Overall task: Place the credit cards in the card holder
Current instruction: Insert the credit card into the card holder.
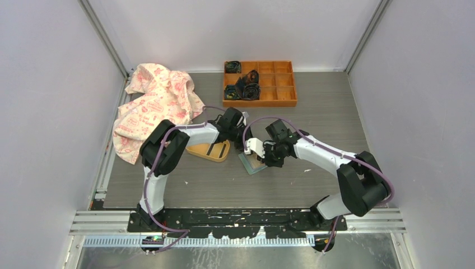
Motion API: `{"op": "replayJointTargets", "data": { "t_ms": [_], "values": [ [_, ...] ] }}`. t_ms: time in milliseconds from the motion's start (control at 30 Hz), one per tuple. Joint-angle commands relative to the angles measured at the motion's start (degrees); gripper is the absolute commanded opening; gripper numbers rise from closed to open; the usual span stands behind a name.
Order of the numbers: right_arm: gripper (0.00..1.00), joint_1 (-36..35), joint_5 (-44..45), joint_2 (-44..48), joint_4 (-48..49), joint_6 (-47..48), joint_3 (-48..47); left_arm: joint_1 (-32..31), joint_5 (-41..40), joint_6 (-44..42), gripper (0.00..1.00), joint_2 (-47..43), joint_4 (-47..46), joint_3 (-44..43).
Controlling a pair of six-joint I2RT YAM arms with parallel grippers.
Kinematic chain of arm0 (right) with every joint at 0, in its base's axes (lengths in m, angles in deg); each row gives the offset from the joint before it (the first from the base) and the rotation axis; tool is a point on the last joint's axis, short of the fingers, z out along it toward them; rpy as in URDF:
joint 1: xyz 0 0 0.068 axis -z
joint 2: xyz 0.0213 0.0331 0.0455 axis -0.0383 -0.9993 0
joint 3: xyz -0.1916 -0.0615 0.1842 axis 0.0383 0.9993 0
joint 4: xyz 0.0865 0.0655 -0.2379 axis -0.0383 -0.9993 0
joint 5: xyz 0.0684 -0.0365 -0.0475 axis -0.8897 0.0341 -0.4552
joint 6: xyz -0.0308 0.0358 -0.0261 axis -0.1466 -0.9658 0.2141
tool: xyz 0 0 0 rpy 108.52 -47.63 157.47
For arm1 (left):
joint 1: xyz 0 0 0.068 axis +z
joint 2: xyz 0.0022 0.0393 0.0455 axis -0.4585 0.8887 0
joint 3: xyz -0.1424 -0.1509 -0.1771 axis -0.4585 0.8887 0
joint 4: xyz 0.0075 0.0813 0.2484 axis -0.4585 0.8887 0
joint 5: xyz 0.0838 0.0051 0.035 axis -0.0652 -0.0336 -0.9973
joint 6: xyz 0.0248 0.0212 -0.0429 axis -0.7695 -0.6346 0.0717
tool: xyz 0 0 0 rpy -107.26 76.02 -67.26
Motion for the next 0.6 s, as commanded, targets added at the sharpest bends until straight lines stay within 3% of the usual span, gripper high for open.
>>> {"op": "replayJointTargets", "data": {
  "t_ms": [0, 367, 567],
  "values": [
    [0.07, -0.19, 3.29, -1.90, 2.41, 2.49, -0.17, 0.04, 1.22, -1.67, 0.14, -2.38, 1.58, 1.87],
    [0.07, -0.29, 7.13, -4.50, 3.24, 2.74, -0.28, -0.43, 2.68, -2.33, 0.10, -1.64, 0.28, 4.26],
    [0.07, -0.19, 13.03, -3.98, 8.93, -1.87, 0.36, -0.51, 3.35, -3.27, 0.08, -1.12, 0.08, 4.88]
  ]
}}
